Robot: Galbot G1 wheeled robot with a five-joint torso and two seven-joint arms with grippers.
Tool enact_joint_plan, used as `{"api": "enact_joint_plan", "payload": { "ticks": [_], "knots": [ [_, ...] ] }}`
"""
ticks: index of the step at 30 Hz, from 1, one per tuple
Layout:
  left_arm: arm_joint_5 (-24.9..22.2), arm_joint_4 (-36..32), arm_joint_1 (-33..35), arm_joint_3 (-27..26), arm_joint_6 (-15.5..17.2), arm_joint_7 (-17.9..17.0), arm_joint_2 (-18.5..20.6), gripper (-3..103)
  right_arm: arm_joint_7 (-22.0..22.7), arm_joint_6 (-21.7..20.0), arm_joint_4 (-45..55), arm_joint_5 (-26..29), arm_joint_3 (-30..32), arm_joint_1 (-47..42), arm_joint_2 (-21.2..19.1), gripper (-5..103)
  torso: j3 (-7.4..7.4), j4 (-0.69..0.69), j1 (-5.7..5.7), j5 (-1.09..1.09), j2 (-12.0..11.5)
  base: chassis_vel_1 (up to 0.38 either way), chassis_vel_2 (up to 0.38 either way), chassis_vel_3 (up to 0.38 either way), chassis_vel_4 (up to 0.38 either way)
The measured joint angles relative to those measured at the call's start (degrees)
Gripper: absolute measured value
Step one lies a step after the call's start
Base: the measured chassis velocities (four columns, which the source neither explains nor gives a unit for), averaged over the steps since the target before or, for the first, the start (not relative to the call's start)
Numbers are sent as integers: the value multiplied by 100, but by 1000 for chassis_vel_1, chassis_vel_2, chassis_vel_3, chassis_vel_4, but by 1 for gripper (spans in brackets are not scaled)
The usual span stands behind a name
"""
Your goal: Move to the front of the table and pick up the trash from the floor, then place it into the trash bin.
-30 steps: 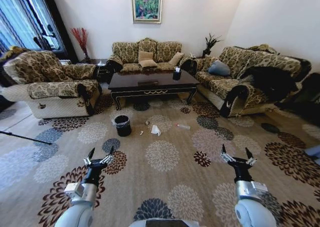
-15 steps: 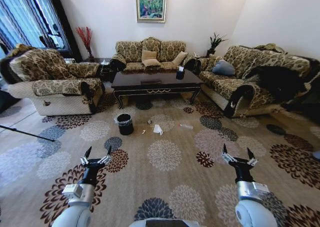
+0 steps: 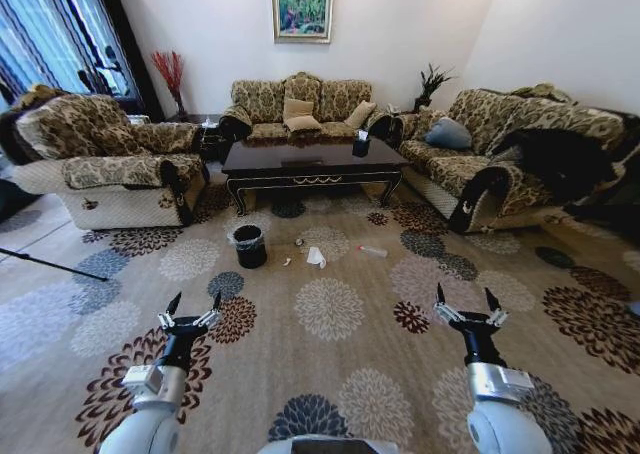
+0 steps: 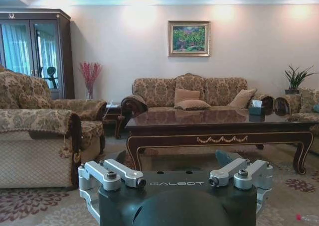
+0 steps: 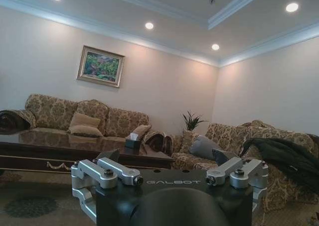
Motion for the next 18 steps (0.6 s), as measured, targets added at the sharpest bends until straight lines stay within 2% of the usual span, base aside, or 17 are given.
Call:
{"api": "enact_joint_plan", "payload": {
  "ticks": [4,8,9,12,15,18],
  "knots": [
    [-50,-173,6,-55,92,29,29,100,17,-43,135,25,64,-59,-31,100,-47,0,-37,0,-85,0,0,0,0],
    [-186,-445,-36,-63,338,70,226,100,307,-445,617,618,158,-260,-238,100,-130,0,-95,0,-224,0,0,0,0],
    [-186,-445,-36,-63,338,70,226,100,307,-445,617,618,158,-260,-238,100,-130,0,-95,0,-224,0,0,0,0],
    [-195,-432,-125,28,443,76,683,100,366,-512,699,789,352,-335,-614,100,-181,-1,-135,0,-319,0,0,0,0],
    [-306,-395,-139,28,508,80,1221,100,437,-511,578,786,475,-368,-1153,100,-238,0,-178,0,-418,0,0,0,0],
    [-381,-377,-119,-22,517,78,1395,100,450,-499,475,740,495,-360,-1374,100,-268,1,-202,0,-472,0,0,0,0]
  ]
}}
